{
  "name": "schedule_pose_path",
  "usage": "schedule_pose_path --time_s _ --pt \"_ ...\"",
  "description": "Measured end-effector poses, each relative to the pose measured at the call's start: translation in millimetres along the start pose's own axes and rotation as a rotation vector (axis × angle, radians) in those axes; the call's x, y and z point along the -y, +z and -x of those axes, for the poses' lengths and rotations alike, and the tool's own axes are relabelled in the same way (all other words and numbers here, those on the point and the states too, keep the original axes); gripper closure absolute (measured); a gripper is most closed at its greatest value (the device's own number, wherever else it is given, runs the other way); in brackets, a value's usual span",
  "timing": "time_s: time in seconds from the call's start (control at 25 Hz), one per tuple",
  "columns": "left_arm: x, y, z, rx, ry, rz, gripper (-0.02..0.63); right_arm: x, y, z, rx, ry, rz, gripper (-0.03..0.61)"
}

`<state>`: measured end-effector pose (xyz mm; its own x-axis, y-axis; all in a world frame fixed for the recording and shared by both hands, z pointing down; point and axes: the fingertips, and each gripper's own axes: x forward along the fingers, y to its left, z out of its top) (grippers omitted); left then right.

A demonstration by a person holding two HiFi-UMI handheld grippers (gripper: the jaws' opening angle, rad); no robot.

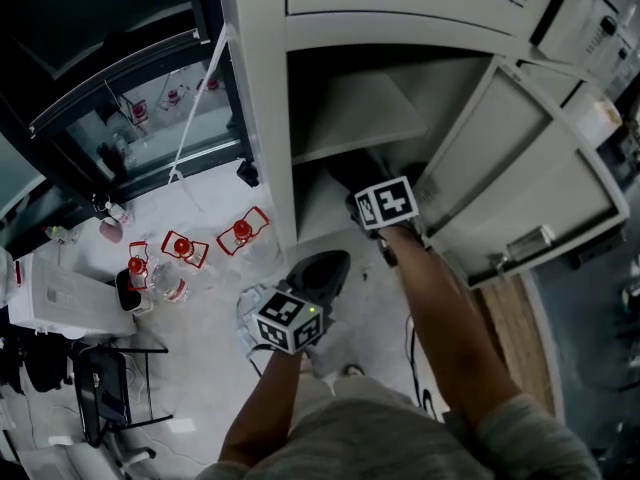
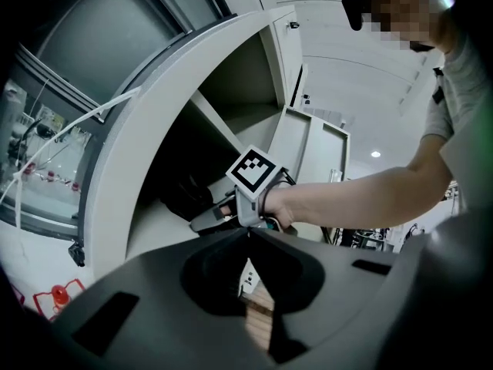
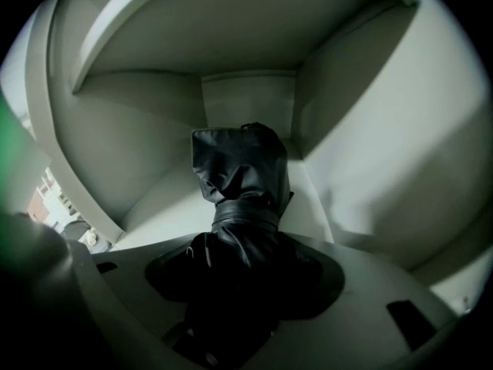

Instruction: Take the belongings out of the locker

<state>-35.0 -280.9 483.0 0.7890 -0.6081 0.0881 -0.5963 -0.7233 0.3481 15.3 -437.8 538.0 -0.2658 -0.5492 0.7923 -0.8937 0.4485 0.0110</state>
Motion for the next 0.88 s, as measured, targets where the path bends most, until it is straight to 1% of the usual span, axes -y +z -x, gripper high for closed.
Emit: schedule_pose_path --time_s 0.36,0.68,0.8,0.88 --pt "-5.6 -4.4 11.5 -0.013 0.05 -0.001 0.609 -13.2 -24.5 19.0 0.073 0.066 -0.039 0.322" --pt "2.4 -5.3 11.5 -0.022 0.067 -0.02 0.609 -30.2 -66.0 31.4 0.209 0.141 -0.069 0.325" --pt "6.6 -6.4 13.1 -0.028 0.075 -0.024 0.609 -35.0 -84.0 38.9 0.251 0.15 -0.085 0.325" --pt "9.9 -6.0 14.7 -0.026 0.081 -0.027 0.609 -42.1 -90.8 48.9 0.29 0.182 -0.103 0.325"
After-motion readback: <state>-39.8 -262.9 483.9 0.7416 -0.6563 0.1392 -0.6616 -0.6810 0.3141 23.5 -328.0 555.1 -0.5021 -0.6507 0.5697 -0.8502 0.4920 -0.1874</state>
